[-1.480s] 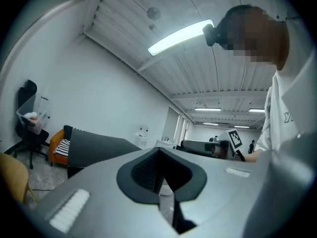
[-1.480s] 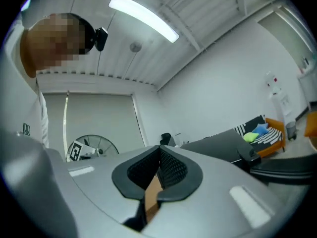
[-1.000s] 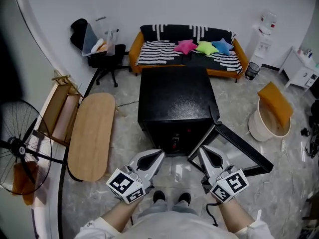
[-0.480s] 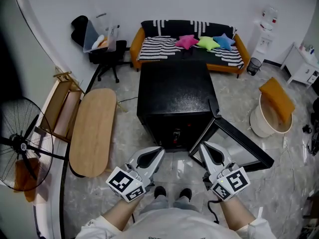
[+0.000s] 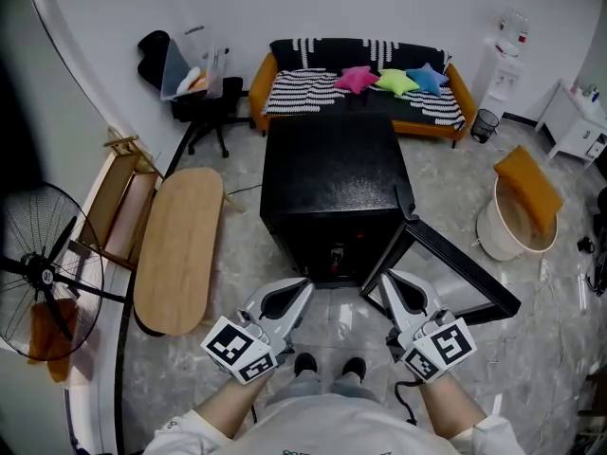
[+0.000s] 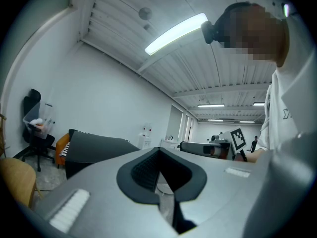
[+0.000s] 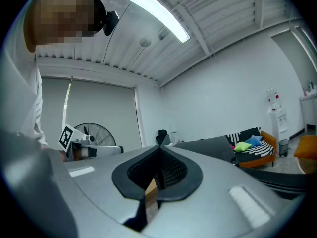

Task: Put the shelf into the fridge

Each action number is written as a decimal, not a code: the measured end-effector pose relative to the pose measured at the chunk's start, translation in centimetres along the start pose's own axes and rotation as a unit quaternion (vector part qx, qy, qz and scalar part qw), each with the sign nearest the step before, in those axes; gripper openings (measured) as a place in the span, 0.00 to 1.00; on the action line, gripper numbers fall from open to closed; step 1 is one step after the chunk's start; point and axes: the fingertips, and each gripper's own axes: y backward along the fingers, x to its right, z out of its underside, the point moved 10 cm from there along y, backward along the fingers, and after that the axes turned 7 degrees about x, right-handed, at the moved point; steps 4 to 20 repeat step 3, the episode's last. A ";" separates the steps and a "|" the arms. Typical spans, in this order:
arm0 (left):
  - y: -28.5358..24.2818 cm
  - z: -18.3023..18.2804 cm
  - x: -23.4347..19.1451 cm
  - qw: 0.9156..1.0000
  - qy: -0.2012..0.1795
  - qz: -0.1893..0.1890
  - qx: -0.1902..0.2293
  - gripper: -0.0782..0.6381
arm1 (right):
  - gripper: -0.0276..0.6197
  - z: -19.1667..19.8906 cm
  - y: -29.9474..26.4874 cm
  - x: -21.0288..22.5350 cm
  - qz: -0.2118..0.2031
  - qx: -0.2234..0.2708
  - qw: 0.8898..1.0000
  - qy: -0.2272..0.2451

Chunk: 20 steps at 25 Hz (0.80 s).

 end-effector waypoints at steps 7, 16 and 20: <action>0.0 0.0 0.2 1.000 -0.001 0.002 0.000 0.10 | 0.05 0.0 0.3 0.0 0.001 -0.001 1.000 0.000; 0.0 0.0 0.2 1.000 -0.001 0.002 0.000 0.10 | 0.05 0.0 0.3 0.0 0.001 -0.001 1.000 0.000; 0.0 0.0 0.2 1.000 -0.001 0.002 0.000 0.10 | 0.05 0.0 0.3 0.0 0.001 -0.001 1.000 0.000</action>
